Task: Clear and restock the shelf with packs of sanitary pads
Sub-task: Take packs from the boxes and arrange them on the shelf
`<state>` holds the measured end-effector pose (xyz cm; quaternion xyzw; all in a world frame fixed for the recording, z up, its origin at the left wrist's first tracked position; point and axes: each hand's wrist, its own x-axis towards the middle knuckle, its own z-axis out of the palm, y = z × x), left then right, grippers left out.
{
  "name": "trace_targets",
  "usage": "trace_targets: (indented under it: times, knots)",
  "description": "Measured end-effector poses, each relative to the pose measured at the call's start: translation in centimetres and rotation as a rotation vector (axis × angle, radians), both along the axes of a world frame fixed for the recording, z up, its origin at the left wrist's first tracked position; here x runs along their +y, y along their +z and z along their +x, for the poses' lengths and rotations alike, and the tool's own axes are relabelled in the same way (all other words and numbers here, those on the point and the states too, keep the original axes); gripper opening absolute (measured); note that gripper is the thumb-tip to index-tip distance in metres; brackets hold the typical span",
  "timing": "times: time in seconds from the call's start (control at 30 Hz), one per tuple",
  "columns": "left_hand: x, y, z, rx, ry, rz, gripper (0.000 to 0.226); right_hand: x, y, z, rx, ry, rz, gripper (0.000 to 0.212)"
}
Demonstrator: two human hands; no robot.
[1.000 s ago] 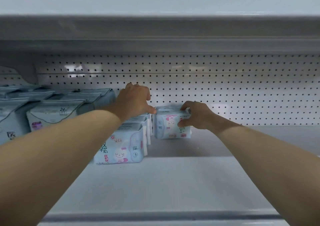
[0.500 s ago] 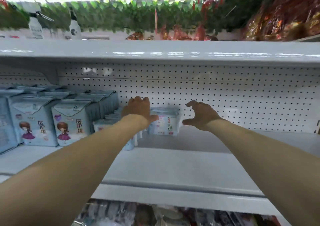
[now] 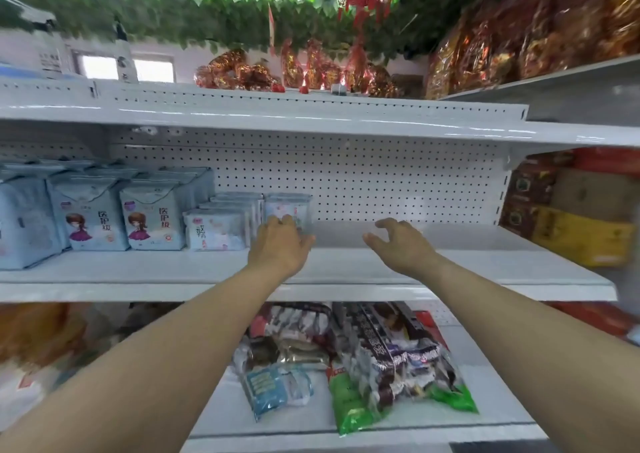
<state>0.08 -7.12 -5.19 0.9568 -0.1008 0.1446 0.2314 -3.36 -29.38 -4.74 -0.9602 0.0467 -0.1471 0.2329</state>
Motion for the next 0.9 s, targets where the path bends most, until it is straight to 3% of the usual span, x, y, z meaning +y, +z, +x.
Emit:
trace_targets:
  times: [0.3,0.47,0.9]
  knots:
    - [-2.1,-3.4,-13.4,0.097,-0.142,-0.083,0.052,-1.0,-2.2,-15.3,0.066,-0.101,0.050,0.062]
    - [-3.1,-4.0,-17.3,0.044,-0.226,-0.026,0.048,-2.2,-2.7,-21.0,0.083,-0.136,-0.011,0.059]
    - [-13.6,-6.7,-19.4,0.105,-0.301,0.016,0.058,-13.1,-5.2,-25.2,0.133,-0.228,-0.125,0.052]
